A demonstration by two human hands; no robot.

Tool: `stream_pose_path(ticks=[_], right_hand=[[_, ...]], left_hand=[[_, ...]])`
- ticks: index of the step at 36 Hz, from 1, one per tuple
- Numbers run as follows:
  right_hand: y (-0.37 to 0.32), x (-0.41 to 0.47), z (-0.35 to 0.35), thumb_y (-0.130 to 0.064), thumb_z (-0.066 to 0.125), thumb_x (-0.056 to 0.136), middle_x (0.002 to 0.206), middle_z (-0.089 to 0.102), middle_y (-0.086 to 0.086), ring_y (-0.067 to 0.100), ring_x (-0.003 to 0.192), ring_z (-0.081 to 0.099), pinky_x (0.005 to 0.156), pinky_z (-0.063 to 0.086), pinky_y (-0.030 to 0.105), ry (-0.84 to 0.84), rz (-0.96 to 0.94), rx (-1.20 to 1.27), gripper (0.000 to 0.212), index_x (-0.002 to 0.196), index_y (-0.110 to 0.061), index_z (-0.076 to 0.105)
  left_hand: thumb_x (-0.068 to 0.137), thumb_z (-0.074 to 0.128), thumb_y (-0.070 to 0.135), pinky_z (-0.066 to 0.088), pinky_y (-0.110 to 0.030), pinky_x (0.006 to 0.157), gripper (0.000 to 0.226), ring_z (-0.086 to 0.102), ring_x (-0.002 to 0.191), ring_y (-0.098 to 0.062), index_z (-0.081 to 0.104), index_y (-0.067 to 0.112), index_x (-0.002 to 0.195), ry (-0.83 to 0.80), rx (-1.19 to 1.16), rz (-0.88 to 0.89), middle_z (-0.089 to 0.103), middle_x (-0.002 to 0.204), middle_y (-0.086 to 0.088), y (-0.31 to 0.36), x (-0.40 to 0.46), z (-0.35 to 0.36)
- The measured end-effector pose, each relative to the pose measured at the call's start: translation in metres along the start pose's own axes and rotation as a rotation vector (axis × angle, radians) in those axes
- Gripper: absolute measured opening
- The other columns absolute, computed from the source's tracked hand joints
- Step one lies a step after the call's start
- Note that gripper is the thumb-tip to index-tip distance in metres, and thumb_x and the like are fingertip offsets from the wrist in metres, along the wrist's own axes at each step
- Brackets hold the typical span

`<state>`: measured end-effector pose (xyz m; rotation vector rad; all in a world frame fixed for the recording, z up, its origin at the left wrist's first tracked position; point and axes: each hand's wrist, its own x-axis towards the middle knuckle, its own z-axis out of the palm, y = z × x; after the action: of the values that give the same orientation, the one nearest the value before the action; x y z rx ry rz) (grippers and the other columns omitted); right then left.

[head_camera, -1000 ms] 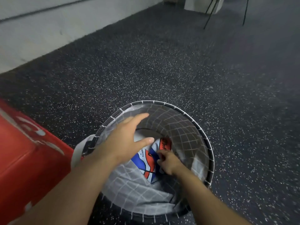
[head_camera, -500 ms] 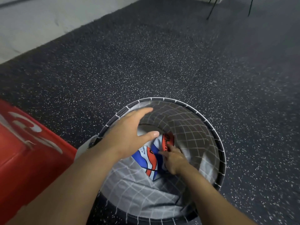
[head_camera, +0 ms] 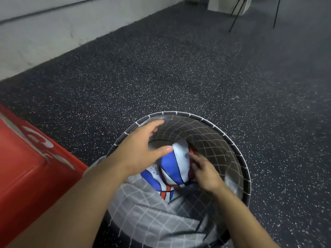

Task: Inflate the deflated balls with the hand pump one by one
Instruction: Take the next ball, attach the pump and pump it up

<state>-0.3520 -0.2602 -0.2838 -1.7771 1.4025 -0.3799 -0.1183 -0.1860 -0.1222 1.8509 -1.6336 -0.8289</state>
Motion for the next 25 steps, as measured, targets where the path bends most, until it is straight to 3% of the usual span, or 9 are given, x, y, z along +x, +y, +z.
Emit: stream_pose_path(ticks=[4,10,12,15,19,25], right_hand=[[-0.023,-0.013,-0.012,0.001,0.052,0.104,0.160,0.043,-0.003,0.010,0.151,0.036,0.130,0.021,0.034,0.027,-0.106,0.237,0.047,0.141,-0.025,0.063],[-0.075,-0.042,-0.045,-0.002,0.054,0.104,0.158,0.045,-0.015,-0.002,0.149,0.035,0.130,0.022,0.037,0.012,-0.235,0.418,0.046,0.139,-0.029,0.066],[-0.095,-0.055,-0.057,-0.003,0.055,0.103,0.156,0.048,-0.019,-0.003,0.148,0.037,0.129,0.024,0.038,-0.001,-0.265,0.473,0.046,0.138,-0.030,0.067],[-0.127,-0.077,-0.075,-0.008,0.060,0.098,0.151,0.053,-0.022,-0.001,0.147,0.041,0.129,0.026,0.039,-0.026,-0.329,0.562,0.044,0.138,-0.025,0.067],[-0.174,-0.109,-0.092,-0.018,0.066,0.093,0.154,0.052,-0.019,0.005,0.148,0.041,0.129,0.026,0.047,-0.082,-0.429,0.667,0.047,0.140,-0.023,0.067],[-0.248,-0.157,-0.086,-0.003,0.063,0.099,0.153,0.054,-0.017,0.004,0.144,0.047,0.126,0.031,0.042,-0.217,-0.555,0.723,0.044,0.139,-0.022,0.068]], left_hand=[[0.083,0.085,0.041,0.039,-0.026,0.114,0.080,0.051,0.130,-0.002,0.043,0.044,0.152,0.015,-0.045,0.010,0.055,0.145,0.012,0.001,-0.004,-0.005],[0.054,0.084,0.077,0.040,-0.041,0.121,0.108,0.046,0.139,0.003,0.039,0.055,0.150,0.068,-0.091,0.044,0.049,0.147,0.026,0.004,-0.022,-0.020],[0.053,0.085,0.076,0.033,-0.036,0.124,0.114,0.036,0.146,0.004,0.032,0.058,0.153,0.090,-0.024,0.105,0.037,0.154,0.033,0.013,-0.033,-0.026],[0.051,0.088,0.072,0.020,-0.016,0.120,0.119,0.019,0.147,0.017,0.025,0.066,0.152,0.150,0.041,0.205,0.015,0.154,0.047,0.027,-0.055,-0.039],[0.051,0.099,0.058,0.017,-0.019,0.121,0.135,0.008,0.153,0.013,0.015,0.064,0.156,0.230,0.079,0.272,0.000,0.167,0.033,0.044,-0.095,-0.067],[0.054,0.098,0.056,0.012,-0.027,0.126,0.154,-0.006,0.157,0.004,-0.011,0.048,0.162,0.383,0.237,0.311,-0.013,0.171,0.026,0.058,-0.175,-0.126]])
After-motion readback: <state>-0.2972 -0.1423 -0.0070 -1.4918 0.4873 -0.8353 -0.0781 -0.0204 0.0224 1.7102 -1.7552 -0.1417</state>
